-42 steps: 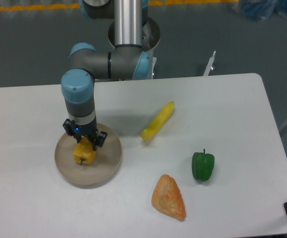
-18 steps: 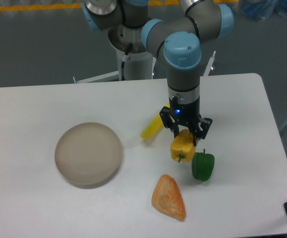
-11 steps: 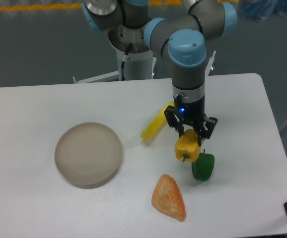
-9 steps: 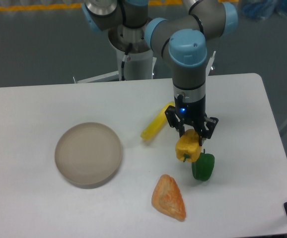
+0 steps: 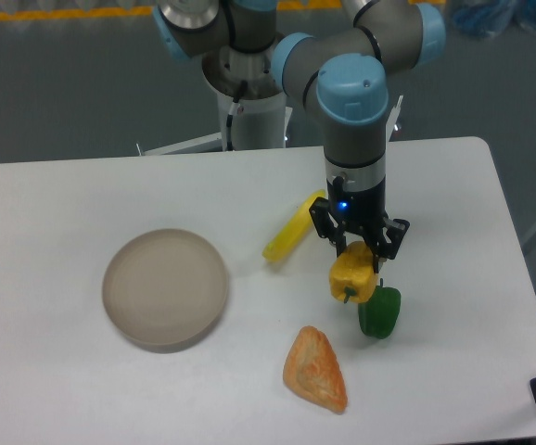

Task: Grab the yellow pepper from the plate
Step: 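Carry the yellow pepper off the plate toward the green pepper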

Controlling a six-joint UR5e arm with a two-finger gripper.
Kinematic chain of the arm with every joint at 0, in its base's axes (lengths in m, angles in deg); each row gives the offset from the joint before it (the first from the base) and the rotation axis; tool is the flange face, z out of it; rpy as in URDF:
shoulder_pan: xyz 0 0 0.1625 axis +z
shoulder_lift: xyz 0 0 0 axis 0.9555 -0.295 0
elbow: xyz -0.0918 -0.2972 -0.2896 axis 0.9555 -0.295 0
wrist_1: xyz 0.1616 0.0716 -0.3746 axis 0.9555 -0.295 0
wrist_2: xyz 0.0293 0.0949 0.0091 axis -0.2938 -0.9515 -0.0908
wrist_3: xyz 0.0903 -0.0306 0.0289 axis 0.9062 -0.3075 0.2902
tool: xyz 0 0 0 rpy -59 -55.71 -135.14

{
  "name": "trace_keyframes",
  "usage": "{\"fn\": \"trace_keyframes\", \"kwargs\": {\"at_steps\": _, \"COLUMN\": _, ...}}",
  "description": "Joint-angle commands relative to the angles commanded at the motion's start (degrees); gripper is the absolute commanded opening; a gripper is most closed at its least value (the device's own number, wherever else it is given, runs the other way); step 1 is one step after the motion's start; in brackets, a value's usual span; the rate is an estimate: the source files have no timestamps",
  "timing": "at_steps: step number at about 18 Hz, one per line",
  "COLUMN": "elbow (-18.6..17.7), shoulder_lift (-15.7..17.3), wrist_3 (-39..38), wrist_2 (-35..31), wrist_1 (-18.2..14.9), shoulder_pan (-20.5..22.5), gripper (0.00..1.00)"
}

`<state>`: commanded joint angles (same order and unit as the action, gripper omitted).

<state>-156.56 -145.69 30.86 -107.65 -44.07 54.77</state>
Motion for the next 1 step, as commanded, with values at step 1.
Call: {"fn": "trace_keyframes", "kwargs": {"at_steps": 1, "elbow": 0.0, "shoulder_lift": 0.0, "wrist_3": 0.0, "wrist_2": 0.0, "wrist_1": 0.0, "shoulder_pan": 0.0, "gripper": 0.35}}
